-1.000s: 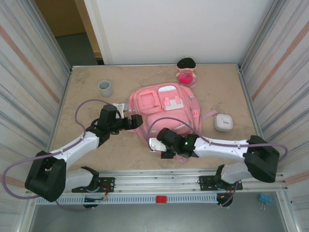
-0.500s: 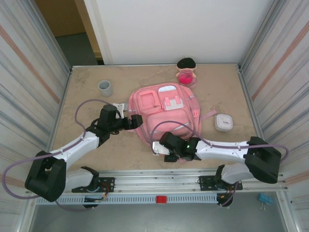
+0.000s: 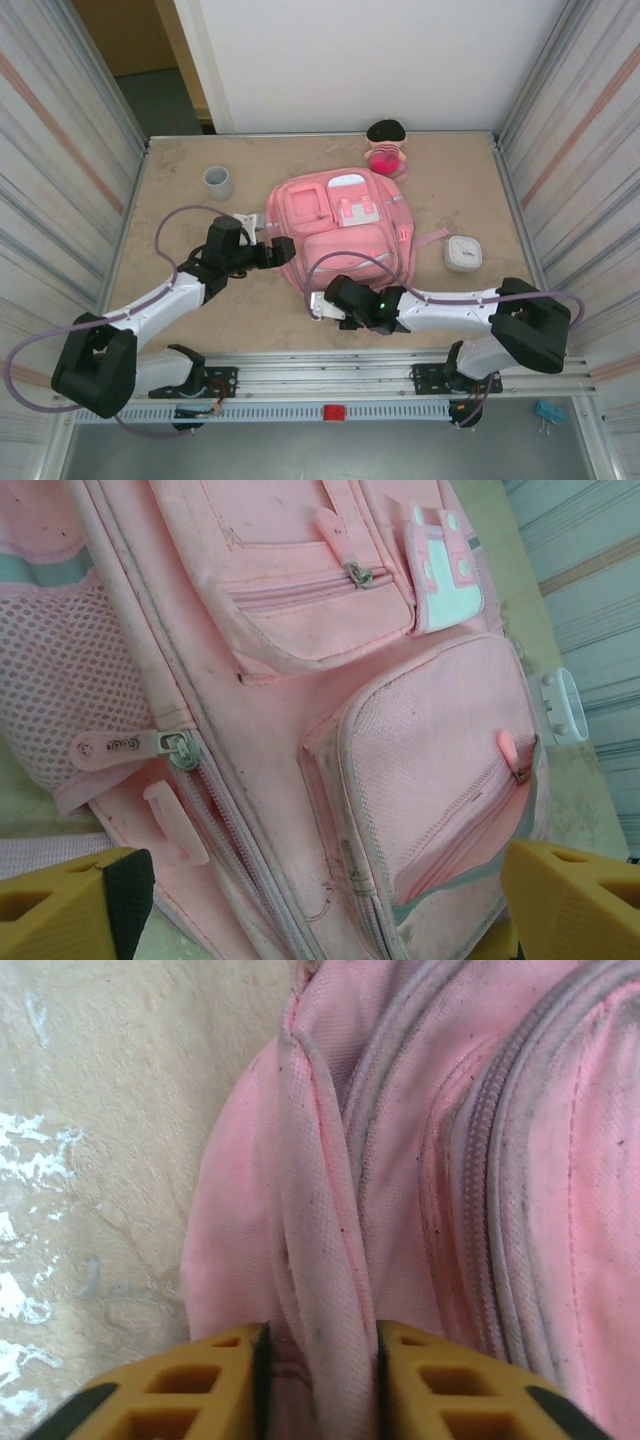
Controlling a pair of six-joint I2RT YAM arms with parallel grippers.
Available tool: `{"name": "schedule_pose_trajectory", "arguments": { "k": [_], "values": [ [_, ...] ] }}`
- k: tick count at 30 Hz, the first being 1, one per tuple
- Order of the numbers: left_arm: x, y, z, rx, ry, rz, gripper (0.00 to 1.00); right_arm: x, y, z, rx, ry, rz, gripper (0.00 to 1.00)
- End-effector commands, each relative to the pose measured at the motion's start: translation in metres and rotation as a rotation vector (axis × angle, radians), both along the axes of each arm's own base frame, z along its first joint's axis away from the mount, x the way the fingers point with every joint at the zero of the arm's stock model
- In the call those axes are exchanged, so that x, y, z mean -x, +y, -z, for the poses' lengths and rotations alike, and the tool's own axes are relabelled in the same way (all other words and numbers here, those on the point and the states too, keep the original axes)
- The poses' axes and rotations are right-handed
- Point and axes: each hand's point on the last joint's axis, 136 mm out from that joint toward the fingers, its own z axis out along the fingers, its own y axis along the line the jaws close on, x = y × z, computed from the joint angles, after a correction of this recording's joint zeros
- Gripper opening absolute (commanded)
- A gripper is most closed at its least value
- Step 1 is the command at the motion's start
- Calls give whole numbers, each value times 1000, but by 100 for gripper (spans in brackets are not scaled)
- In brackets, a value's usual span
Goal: Pack books, pencil case, and school supplies into a backpack
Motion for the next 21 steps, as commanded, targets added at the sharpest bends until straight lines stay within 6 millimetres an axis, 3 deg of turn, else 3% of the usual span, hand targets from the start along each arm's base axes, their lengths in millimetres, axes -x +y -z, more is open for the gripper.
{"name": "schedule_pose_trajectory", "arguments": {
  "k": [1,5,11,16,21],
  "values": [
    [-3,7,-11,-11,-42,-25,91,2,-12,-13,73,-30,-7,17],
    [-2,13,-10,-42,-57,-34,88,11,-15,-45,63,-38,-59,6],
    [-6,18,-5,-12,-77,-39,88,25,-37,-79,126,-26,-118,2],
    [-6,1,2,77,-40,50,86,27,-52,-99,103,-22,-135,0],
    [-6,-16,7,184,-14,107,77,21,-58,-113,33,-27,-108,0]
  ]
}}
